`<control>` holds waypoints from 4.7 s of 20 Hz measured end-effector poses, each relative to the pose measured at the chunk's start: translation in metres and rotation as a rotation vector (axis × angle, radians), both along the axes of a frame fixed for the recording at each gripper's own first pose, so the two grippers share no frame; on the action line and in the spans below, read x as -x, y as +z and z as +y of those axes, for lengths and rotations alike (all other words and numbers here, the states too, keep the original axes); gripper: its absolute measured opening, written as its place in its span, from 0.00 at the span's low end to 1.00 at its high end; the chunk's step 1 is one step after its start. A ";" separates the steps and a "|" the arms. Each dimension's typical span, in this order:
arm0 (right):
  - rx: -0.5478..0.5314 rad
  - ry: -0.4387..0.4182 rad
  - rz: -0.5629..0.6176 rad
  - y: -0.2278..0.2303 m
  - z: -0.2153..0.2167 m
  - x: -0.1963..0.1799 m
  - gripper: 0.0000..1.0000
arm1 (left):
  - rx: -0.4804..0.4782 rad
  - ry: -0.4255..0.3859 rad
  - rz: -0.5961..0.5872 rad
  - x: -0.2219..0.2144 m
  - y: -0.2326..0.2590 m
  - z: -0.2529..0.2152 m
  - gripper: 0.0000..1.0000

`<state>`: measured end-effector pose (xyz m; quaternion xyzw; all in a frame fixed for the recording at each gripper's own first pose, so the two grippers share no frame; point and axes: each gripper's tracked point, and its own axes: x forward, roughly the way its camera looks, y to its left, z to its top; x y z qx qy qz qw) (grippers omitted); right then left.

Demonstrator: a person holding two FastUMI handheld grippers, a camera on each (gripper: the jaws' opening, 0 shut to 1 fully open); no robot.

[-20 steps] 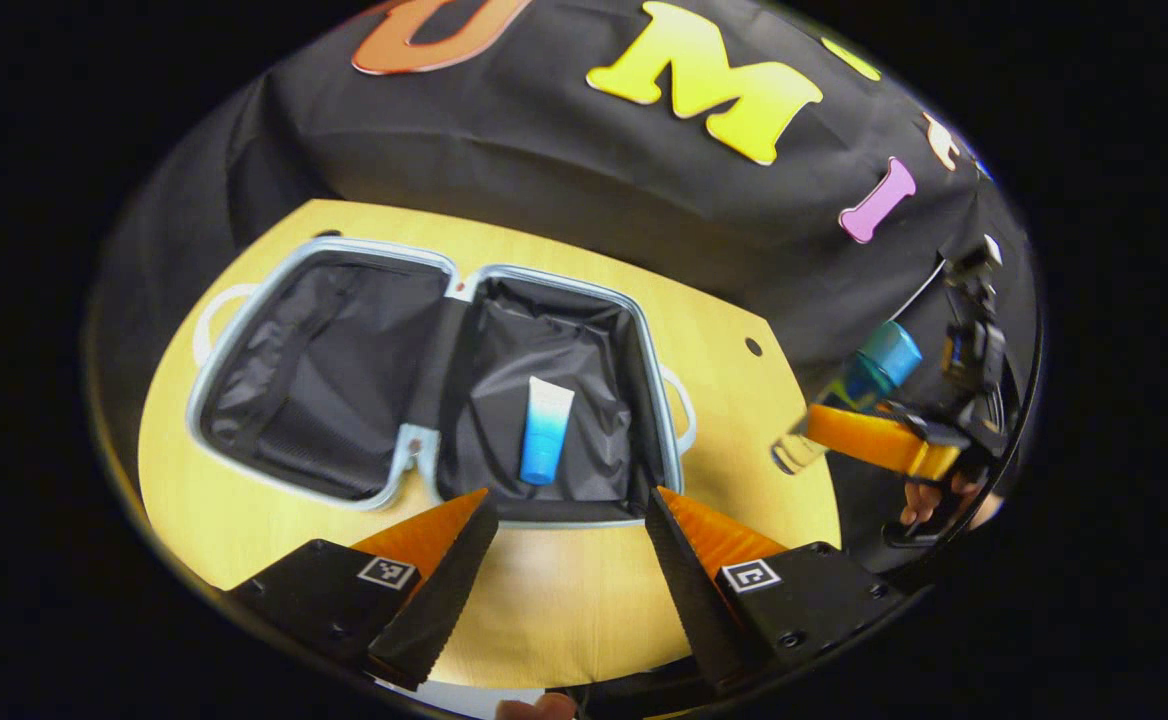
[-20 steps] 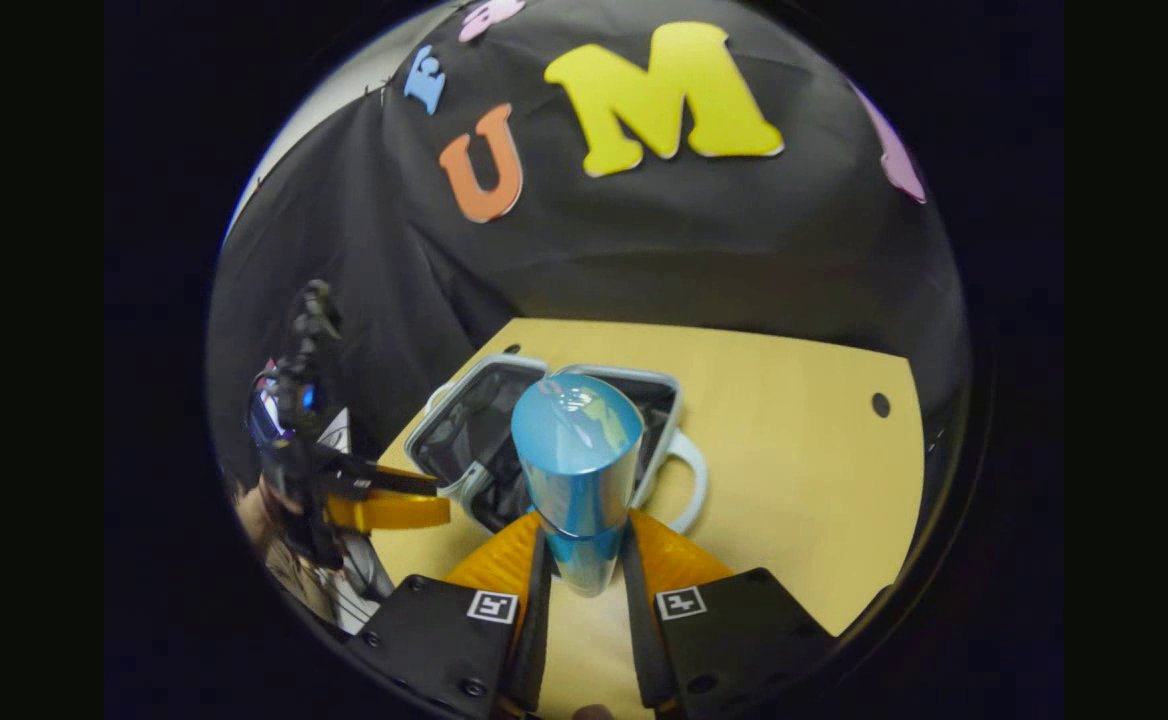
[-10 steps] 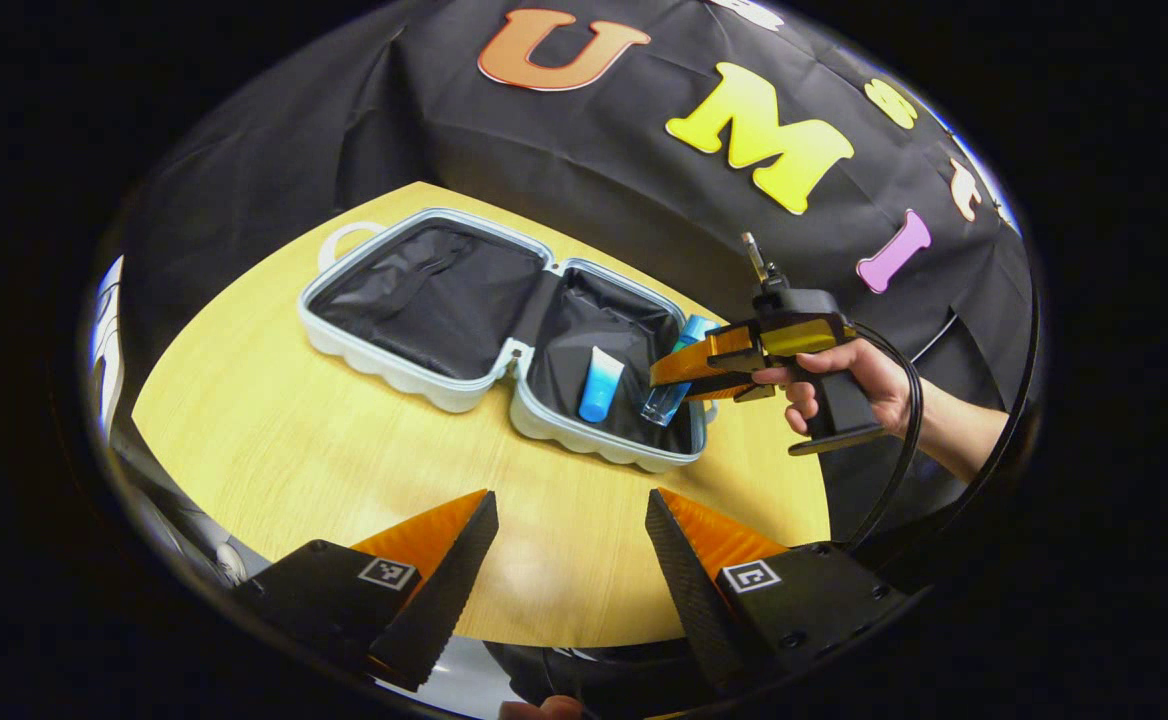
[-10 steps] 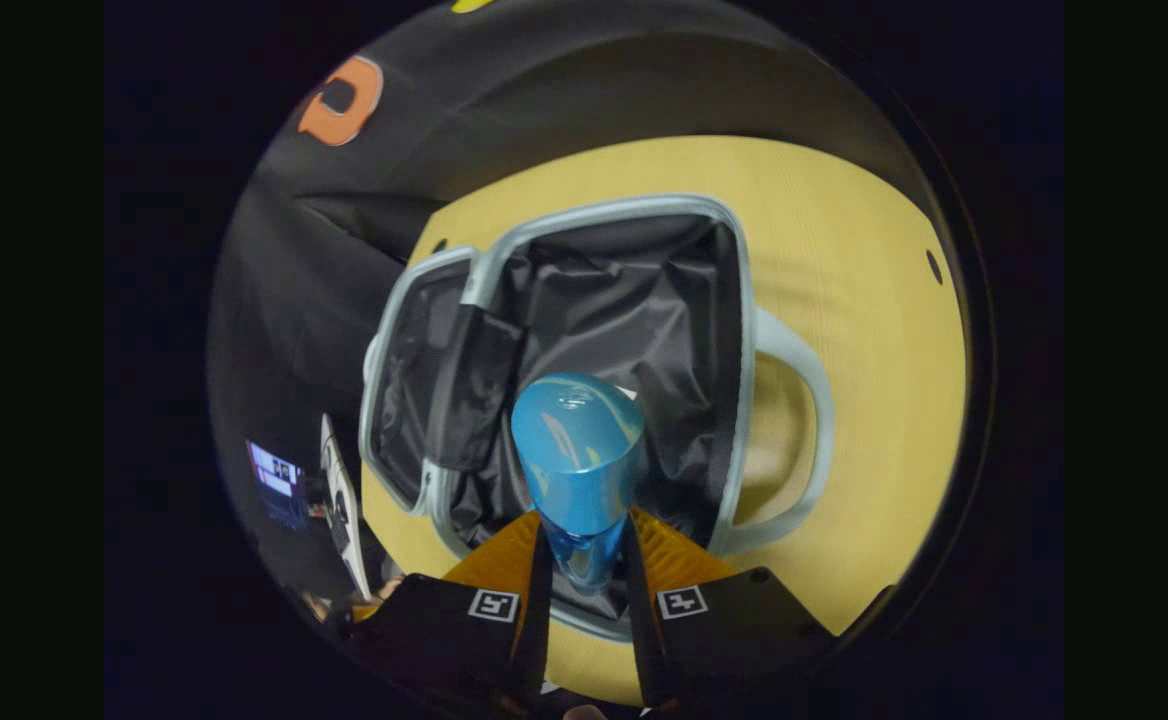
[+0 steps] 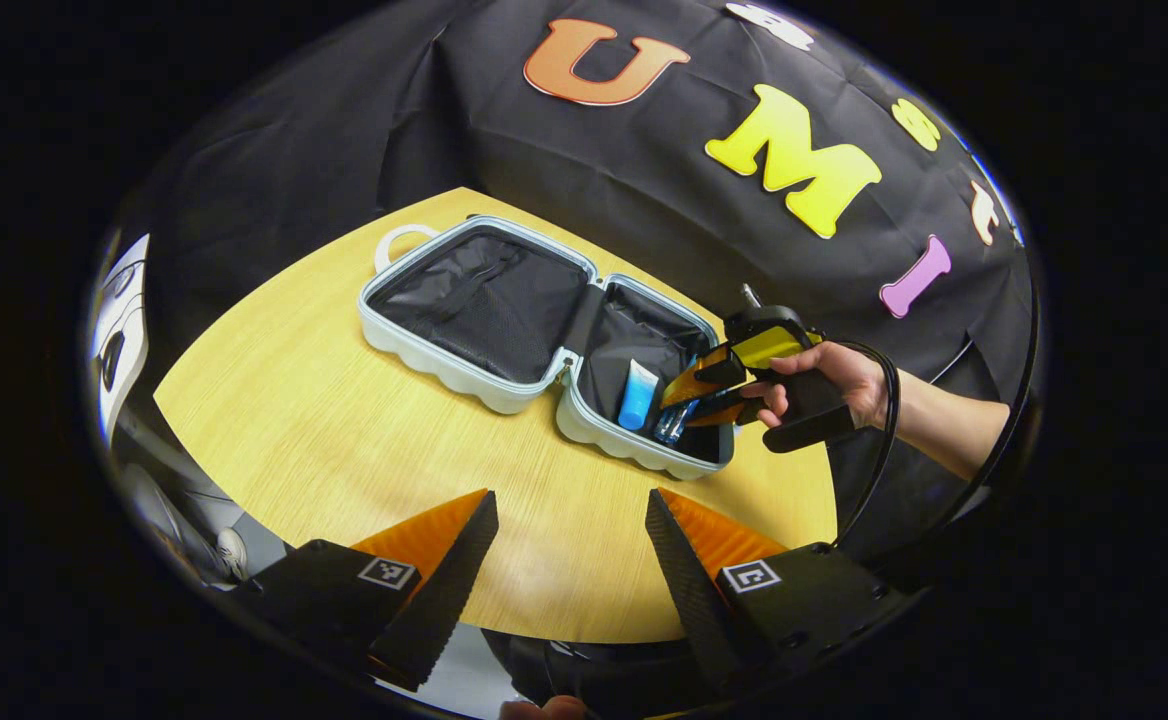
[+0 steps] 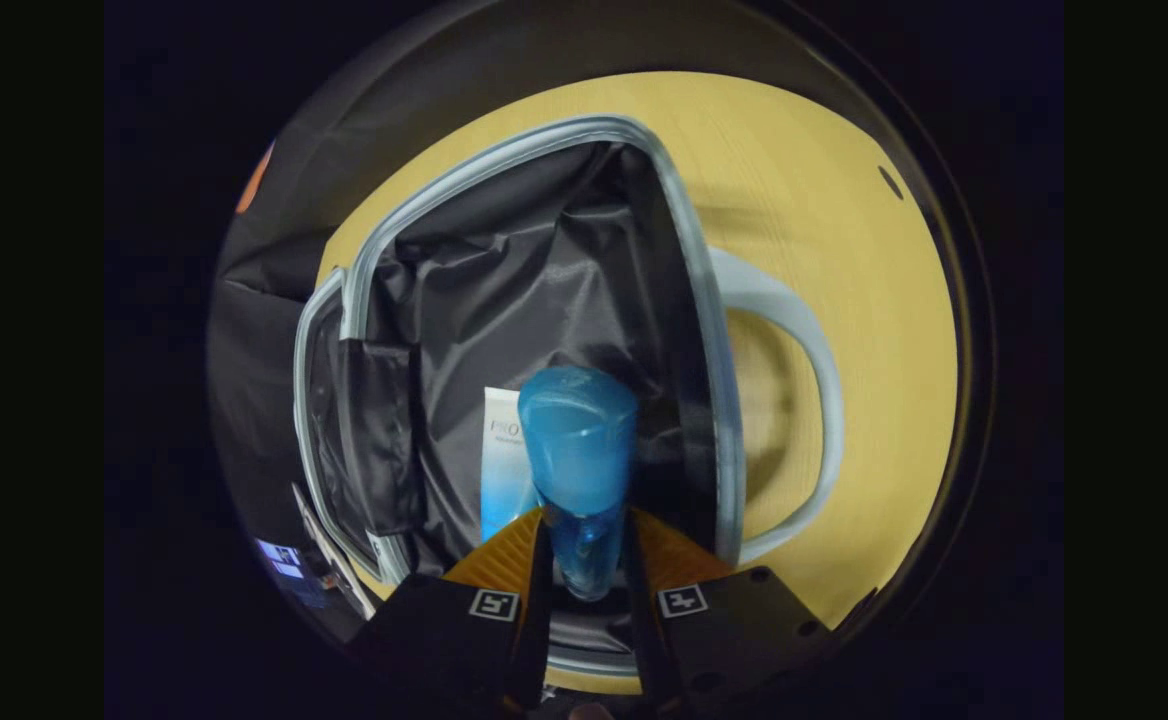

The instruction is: First open the suitcase, pack the skin care products into it, and then close the suitcase.

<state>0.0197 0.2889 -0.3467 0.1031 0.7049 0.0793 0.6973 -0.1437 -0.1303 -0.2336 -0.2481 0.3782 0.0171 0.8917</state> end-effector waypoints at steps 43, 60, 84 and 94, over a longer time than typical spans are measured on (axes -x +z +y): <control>0.014 0.183 -0.948 0.223 -0.131 0.020 0.70 | 0.354 0.336 -0.002 -0.232 -0.114 0.294 0.84; -0.053 0.080 -1.009 0.244 -0.164 0.029 0.70 | -0.038 0.226 0.088 -0.239 -0.057 0.280 0.09; 0.089 -0.098 -1.235 0.294 -0.336 0.058 0.71 | -0.649 0.022 -0.518 -0.241 0.139 -0.051 0.03; 0.240 -0.124 -1.174 0.291 -0.384 0.079 0.71 | -0.567 -0.173 -0.491 -0.269 0.051 -0.172 0.04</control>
